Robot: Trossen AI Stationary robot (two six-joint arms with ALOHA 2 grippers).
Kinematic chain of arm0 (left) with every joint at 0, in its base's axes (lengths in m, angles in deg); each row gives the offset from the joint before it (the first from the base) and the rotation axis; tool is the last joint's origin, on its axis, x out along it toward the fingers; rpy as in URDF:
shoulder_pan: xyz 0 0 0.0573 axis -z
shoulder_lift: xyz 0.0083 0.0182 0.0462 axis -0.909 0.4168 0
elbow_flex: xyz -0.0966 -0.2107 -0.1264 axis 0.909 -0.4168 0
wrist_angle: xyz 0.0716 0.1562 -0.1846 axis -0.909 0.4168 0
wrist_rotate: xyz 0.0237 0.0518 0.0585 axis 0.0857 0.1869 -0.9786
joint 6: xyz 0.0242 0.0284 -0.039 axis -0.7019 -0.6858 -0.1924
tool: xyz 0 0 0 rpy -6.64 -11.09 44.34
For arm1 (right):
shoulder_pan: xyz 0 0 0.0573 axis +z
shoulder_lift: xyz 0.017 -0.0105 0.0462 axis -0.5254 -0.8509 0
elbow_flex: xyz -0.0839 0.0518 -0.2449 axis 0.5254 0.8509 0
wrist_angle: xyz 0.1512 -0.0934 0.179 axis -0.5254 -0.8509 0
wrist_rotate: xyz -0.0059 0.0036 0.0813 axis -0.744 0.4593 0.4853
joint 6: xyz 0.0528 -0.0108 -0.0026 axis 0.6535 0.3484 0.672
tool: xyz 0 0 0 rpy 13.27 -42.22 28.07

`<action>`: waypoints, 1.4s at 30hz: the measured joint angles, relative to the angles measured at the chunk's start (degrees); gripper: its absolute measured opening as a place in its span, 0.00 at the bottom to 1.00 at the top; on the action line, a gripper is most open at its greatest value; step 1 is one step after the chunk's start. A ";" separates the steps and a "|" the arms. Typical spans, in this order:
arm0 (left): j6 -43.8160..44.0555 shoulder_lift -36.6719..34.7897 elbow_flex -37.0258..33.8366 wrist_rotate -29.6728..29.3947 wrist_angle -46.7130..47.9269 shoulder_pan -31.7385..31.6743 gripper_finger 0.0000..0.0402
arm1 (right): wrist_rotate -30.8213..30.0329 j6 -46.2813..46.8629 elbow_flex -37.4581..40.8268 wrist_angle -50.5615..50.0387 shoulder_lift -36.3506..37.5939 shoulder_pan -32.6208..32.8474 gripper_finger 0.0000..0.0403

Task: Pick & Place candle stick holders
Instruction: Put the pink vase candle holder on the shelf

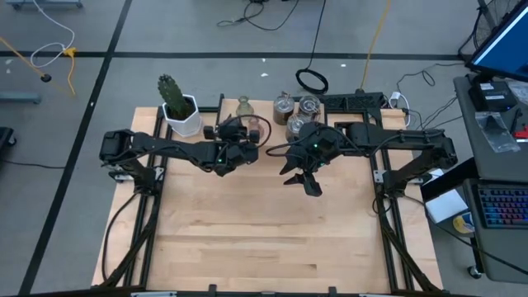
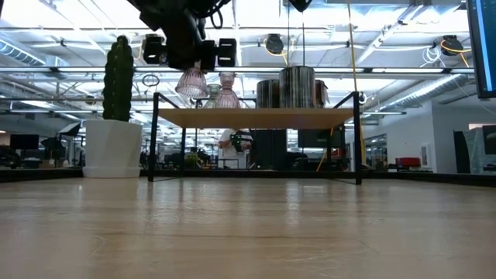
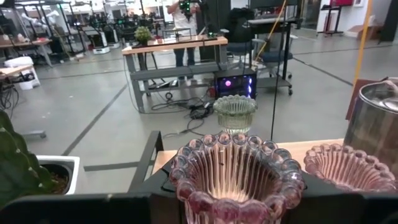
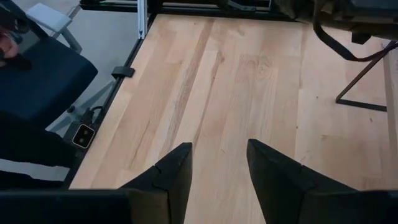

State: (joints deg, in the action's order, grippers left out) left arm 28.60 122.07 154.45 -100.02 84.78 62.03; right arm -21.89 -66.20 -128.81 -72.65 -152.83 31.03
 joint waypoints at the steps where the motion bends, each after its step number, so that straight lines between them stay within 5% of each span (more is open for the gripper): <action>1: 0.00 0.00 0.00 -0.04 -0.08 -0.06 0.30 | 0.00 0.00 0.00 0.00 0.00 0.00 0.37; 23: 1.39 3.82 0.02 -1.69 -1.24 -2.16 0.36 | 0.15 0.06 0.00 0.02 -0.02 0.00 0.36; 32: 2.05 3.82 0.02 -1.54 -1.25 -3.28 0.32 | 0.13 0.15 0.00 0.02 -0.02 0.00 0.36; 42: 1.54 3.76 0.00 2.18 -1.37 -5.02 0.48 | 0.07 0.17 0.02 0.14 -0.02 0.00 0.36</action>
State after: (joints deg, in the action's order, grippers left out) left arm 30.14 125.83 154.45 -97.84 83.41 57.01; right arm -21.82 -66.03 -128.79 -72.51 -152.85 31.03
